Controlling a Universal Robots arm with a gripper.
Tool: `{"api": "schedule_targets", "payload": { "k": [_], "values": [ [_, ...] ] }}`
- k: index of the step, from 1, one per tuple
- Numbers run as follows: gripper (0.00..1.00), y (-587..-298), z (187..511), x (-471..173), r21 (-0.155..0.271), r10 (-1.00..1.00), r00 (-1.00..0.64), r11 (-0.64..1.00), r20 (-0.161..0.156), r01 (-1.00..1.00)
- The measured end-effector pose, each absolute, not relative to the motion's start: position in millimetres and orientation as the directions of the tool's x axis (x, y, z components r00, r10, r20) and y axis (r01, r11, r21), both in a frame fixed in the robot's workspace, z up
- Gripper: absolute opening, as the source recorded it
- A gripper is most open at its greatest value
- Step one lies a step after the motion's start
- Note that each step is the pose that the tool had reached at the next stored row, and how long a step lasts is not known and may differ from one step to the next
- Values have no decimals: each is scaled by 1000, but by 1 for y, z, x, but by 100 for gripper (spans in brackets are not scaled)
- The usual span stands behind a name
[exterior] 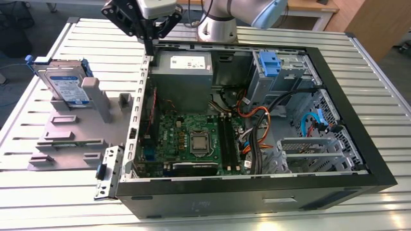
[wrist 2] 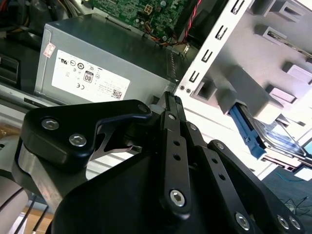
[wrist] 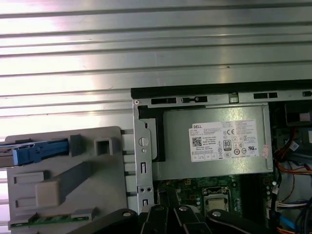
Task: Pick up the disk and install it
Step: 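Reach for the disk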
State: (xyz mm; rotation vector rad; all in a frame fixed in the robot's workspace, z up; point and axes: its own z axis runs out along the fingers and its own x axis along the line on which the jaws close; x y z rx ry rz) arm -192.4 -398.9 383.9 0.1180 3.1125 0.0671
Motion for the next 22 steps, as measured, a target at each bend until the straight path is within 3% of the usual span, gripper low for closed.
{"api": "schedule_targets", "payload": {
  "k": [22],
  "values": [
    [11,-399,383,-200,44,76,-997,996,-24,75]
  ]
}}
